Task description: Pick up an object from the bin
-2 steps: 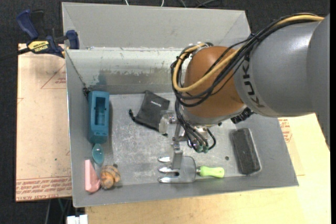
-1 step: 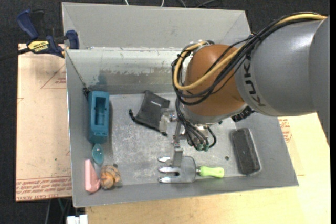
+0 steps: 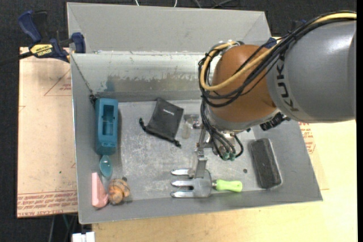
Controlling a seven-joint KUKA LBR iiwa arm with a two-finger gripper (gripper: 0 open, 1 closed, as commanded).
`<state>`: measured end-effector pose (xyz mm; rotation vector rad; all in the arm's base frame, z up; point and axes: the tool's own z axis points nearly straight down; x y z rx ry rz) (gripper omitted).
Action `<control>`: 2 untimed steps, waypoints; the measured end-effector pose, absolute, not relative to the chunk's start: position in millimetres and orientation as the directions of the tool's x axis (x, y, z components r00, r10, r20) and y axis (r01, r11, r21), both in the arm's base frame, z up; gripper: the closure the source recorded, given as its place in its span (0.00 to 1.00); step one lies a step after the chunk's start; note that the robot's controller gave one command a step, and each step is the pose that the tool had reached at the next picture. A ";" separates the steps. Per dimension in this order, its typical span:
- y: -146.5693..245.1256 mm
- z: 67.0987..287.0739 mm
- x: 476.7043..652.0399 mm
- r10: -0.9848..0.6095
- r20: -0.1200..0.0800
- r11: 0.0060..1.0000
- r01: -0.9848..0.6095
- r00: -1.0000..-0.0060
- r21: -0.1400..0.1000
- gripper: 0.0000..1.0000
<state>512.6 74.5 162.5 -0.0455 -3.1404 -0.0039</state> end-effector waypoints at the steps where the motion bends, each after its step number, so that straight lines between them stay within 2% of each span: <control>1: 76.2 139.2 511.7 0.040 -0.001 0.999 0.040 -0.999 0.003 0.00; 2: 57.4 77.7 504.5 0.019 -0.007 1.000 0.019 -1.000 0.003 0.00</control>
Offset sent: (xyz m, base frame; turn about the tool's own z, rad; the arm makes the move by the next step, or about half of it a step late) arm -0.0112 -0.0224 -0.0925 -0.0148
